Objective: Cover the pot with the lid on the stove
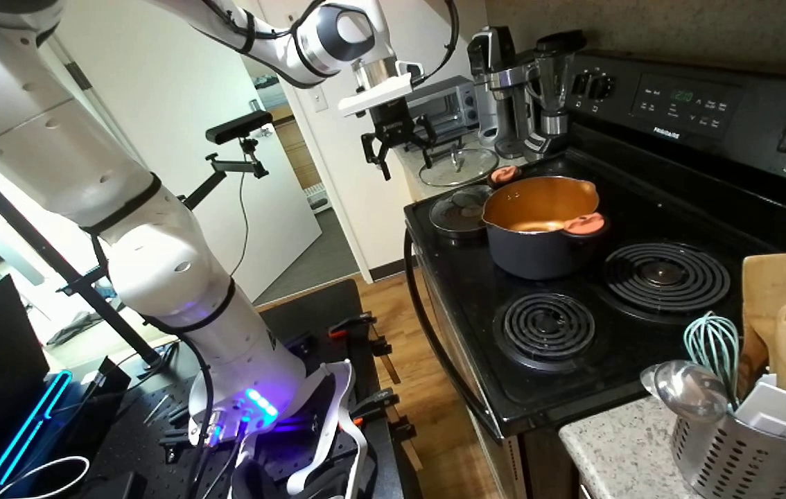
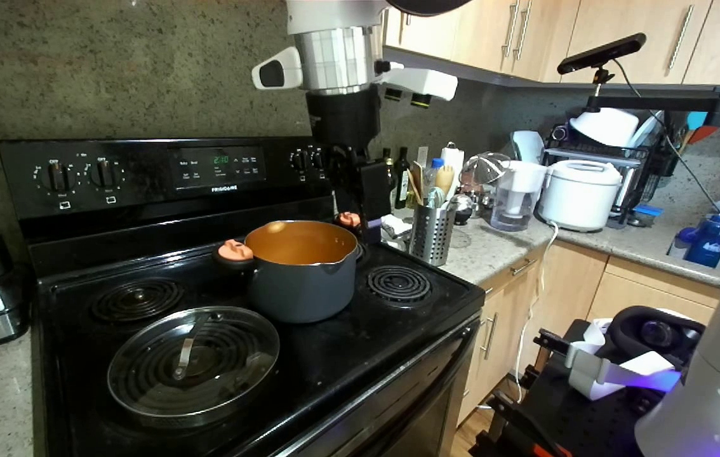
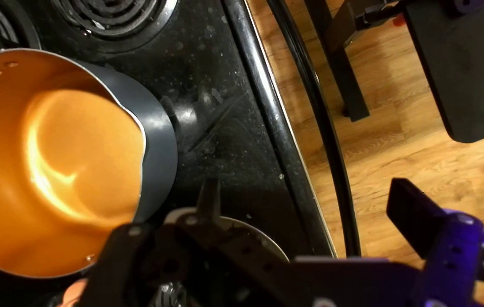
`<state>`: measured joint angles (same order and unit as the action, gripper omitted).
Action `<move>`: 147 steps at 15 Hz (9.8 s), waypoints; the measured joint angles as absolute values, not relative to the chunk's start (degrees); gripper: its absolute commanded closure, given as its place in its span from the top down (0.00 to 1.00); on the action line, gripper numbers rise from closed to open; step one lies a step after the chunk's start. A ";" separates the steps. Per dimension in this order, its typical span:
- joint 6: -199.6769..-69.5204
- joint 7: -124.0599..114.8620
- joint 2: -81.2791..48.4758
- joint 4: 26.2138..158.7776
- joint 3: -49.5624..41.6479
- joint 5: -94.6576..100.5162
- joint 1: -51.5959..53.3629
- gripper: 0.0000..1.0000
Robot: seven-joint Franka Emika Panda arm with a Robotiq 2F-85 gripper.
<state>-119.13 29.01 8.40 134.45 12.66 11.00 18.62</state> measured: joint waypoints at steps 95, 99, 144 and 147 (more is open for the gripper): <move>-119.51 77.47 -38.66 88.97 15.21 28.92 20.34 1.00; -119.32 79.28 -39.05 88.97 15.47 25.75 20.19 1.00; -117.31 85.66 -43.13 86.97 16.09 22.07 20.99 0.04; -117.32 85.66 -42.58 86.86 16.17 22.15 21.79 0.04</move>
